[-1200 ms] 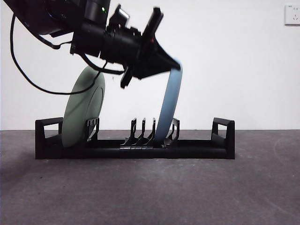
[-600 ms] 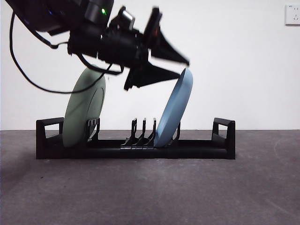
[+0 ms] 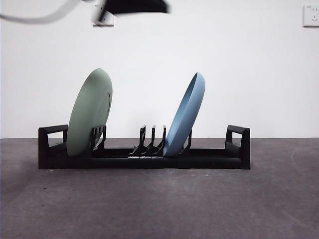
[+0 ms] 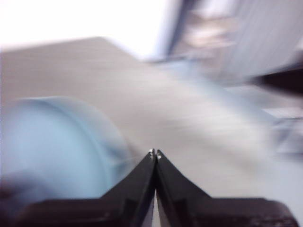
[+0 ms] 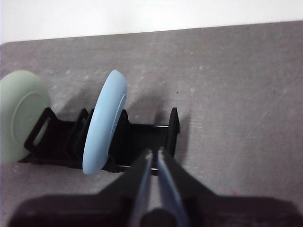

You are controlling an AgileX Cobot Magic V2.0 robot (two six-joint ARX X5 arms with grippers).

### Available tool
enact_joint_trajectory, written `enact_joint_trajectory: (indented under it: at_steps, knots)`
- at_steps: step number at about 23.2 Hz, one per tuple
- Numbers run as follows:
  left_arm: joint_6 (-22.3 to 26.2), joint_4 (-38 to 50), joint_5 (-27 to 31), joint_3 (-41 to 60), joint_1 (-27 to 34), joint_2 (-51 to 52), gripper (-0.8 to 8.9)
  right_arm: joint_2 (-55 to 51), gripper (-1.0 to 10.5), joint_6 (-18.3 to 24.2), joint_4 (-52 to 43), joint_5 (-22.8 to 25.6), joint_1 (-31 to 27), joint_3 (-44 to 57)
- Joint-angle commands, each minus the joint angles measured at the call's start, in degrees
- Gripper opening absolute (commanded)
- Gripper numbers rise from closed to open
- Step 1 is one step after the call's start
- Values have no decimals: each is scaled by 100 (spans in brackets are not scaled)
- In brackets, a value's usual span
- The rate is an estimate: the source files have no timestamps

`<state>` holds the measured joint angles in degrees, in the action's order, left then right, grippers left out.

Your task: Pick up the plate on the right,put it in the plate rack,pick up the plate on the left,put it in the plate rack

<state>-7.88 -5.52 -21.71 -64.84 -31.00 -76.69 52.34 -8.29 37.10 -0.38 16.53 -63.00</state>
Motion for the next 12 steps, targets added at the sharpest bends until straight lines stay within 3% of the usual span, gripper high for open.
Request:
enact_joint_trajectory:
  at_steps: [1,4,8,12]
  knots:
    - [968,-979,1886,-4,-17,664,-8,-37,-10,361,-68,81,2,-24]
    - [1128,-1646,2640,-4,37,1281,-8,-103,-10,503,-111,76,2,4]
    - [1314,-2295,2612,216,496,2199,-8,-632,-10,538,-713,76,4,654]
    - [1292,-2192,2625,1565,723,3447,-8,-1622,-10,509,-1266,76,4,1875]
